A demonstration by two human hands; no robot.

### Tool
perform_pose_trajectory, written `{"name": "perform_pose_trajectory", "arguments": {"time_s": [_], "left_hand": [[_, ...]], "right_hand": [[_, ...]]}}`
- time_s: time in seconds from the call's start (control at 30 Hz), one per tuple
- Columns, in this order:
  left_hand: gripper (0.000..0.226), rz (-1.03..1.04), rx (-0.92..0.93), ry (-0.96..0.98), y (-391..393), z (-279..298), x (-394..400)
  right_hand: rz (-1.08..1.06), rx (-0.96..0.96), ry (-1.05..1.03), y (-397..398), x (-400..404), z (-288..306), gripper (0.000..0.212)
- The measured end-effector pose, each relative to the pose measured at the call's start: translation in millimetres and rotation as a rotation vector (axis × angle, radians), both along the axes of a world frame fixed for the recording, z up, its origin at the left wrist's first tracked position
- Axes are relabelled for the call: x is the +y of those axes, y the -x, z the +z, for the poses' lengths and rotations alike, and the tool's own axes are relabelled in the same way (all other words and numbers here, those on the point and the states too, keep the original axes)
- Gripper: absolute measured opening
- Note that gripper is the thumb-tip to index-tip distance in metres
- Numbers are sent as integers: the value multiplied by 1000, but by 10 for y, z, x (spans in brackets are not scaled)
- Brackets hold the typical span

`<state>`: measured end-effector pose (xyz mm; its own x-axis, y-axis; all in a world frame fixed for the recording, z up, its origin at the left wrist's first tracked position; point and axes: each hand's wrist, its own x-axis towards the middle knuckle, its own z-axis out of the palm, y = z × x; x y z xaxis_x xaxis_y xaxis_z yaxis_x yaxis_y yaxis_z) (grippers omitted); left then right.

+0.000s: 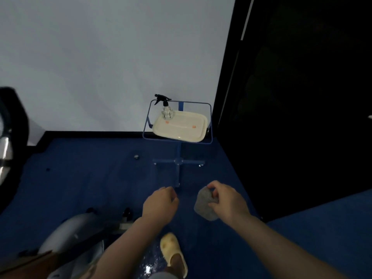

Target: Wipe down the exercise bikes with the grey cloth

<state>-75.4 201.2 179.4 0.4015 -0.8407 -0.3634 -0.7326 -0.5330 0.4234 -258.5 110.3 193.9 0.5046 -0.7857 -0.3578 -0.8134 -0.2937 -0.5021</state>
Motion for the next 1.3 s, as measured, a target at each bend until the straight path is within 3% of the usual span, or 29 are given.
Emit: {"name": "perform_pose_trajectory", "arguments": {"time_s": [0.33, 0.7, 0.87, 0.97, 1.07, 1.13, 1.3], "left_hand": [[20, 19, 18, -33, -884, -5, -1190], [19, 290, 119, -111, -1434, -325, -2081], [19, 393, 156, -122, -1576, -426, -2449], [18, 420, 168, -106, -1615, -471, -2557], [18, 441, 159, -96, -1668, -486, -2576], [19, 445, 171, -124, -1701, -466, -2564], [20, 394, 162, -134, -1717, -362, -2469]], "right_hand": [[16, -99, 58, -998, -1169, -16, 33], [-78, -128, -113, -1907, -2902, -472, 26], [-31, -147, 45, -2338, -3574, -668, 25], [94, -7, 50, -2505, -3720, -941, 31], [148, 148, -151, -2562, -3577, -1178, 31], [163, 185, -232, -2520, -3403, -1264, 31], [153, 183, -204, -2367, -3033, -1113, 40]]}}
